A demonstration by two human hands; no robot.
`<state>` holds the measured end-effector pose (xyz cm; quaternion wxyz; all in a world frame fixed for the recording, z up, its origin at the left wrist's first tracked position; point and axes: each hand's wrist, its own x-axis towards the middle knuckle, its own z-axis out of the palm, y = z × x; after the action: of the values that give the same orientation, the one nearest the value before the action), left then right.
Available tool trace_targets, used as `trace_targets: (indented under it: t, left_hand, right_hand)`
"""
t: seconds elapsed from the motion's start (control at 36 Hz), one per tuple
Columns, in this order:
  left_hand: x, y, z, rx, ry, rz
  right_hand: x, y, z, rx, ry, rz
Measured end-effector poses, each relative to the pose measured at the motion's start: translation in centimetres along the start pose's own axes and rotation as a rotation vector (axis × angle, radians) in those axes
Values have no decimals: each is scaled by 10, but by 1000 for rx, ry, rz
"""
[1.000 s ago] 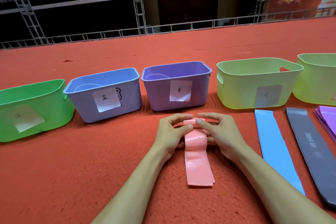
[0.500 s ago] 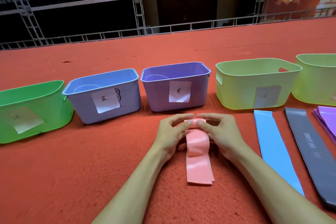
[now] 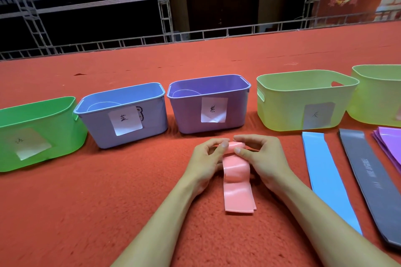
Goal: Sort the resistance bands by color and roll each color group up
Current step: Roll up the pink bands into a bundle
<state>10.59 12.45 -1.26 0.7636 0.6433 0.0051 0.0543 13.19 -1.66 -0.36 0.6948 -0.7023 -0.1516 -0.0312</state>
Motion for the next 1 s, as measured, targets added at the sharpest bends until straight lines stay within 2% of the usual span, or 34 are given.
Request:
trace_targets:
  t: [0.33,0.58,1.0]
  left_hand:
    - [1,1,-5,64,49,98]
    - [-4,5,-4,70,75,92]
    - [-7,11,-2,104,120,54]
  right_hand:
    - [1,3,2,85,-3,59]
    - [3,-1,4,193,-3,198]
    - [-3,-7,5,156,-43,256]
